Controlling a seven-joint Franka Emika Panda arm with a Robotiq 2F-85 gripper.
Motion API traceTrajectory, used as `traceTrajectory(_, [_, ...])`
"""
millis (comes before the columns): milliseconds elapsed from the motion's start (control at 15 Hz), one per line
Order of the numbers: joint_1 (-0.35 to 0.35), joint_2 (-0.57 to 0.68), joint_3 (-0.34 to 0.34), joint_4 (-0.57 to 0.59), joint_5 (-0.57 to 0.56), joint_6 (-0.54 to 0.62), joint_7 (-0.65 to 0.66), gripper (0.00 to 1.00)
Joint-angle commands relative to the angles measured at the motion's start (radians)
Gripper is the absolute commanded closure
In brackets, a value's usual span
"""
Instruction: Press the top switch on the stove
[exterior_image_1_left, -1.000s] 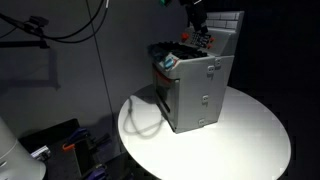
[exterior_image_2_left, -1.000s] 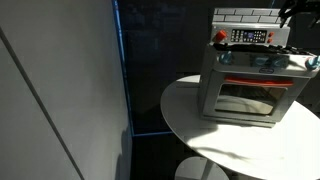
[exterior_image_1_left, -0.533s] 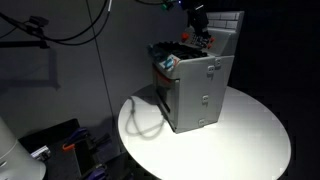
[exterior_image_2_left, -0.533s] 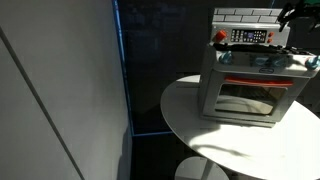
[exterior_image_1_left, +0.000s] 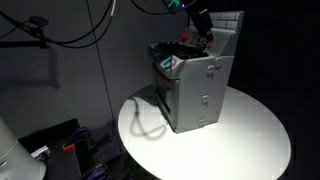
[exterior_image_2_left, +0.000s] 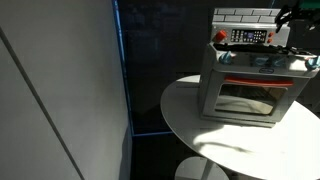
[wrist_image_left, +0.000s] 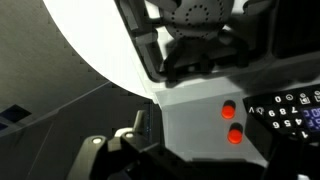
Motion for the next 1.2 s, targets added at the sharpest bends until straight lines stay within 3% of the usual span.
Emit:
traceTrajectory(0, [0.019,0.030,-0.021,0.038,-0.002,0.020,0.021,0.00])
traceTrajectory(1133, [0.033,0.106,-0.054,0.121,0.009,0.021,0.016,0.00])
